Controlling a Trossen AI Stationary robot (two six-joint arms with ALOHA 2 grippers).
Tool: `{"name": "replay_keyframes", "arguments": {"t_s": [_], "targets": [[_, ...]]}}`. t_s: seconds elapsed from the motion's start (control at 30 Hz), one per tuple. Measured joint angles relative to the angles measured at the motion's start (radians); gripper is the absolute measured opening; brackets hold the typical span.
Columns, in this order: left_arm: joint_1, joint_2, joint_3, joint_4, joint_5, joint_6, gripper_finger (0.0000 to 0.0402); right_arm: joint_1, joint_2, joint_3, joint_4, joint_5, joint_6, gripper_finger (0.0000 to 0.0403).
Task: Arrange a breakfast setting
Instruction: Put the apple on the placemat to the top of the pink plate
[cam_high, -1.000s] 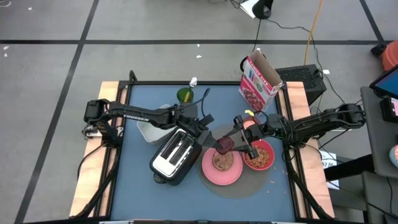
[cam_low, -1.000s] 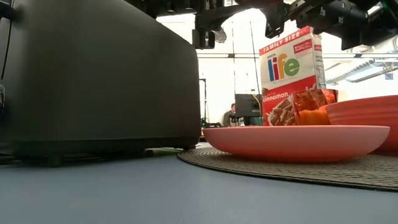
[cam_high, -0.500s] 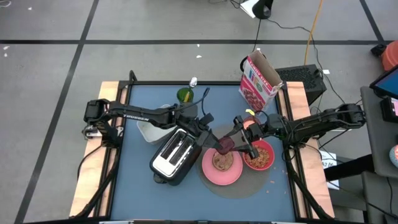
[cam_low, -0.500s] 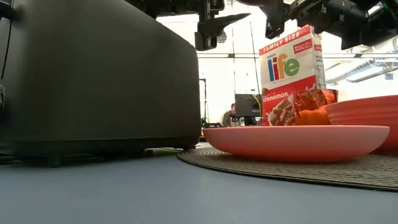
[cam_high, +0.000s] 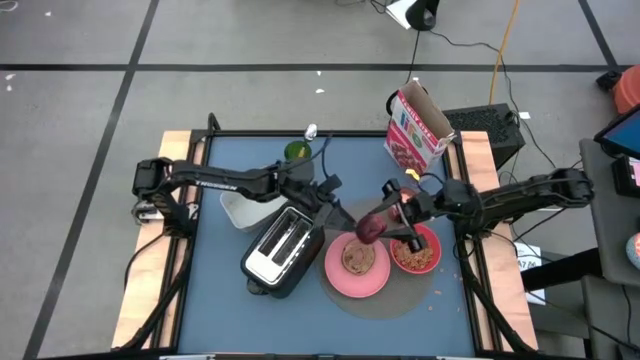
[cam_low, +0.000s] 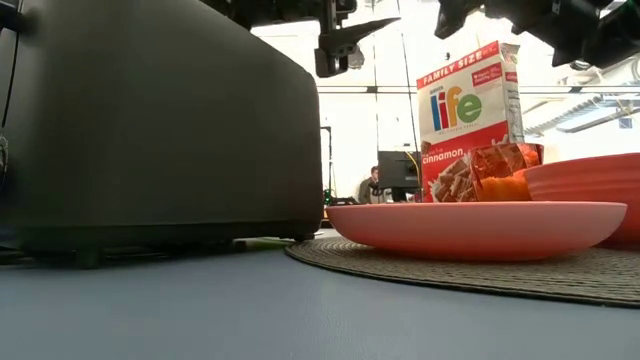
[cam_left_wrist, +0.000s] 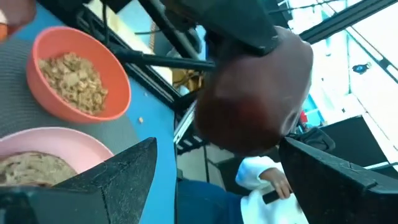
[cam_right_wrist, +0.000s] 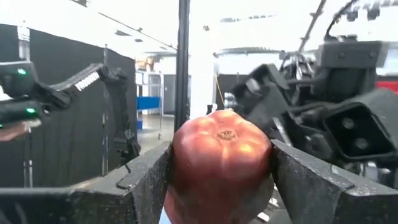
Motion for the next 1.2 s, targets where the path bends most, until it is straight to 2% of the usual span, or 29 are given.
{"name": "replay_keyframes", "arguments": {"t_s": [0.2,0.47,0.63,0.93,1.2], "targets": [[0.019,-0.008,-0.001,0.003,-0.009,0.010,0.0340,0.001,-0.060,0.000,-0.002,-0.007,0.000,0.0253],[0.051,-0.012,-0.001,0.006,-0.003,0.099,0.0340,0.001,-0.126,0.000,-0.007,0.000,-0.002,0.0253],[0.057,-0.012,-0.001,0.007,-0.013,0.216,0.0340,0.000,-0.160,0.000,-0.007,0.087,-0.013,0.0253],[0.038,-0.012,-0.001,0.031,-0.202,0.501,0.0340,0.000,-0.195,0.000,0.019,0.354,-0.035,0.0253],[-0.004,-0.012,0.000,0.187,-0.411,0.766,0.0340,0.000,-0.196,0.000,0.110,0.372,-0.039,0.0253]]}}
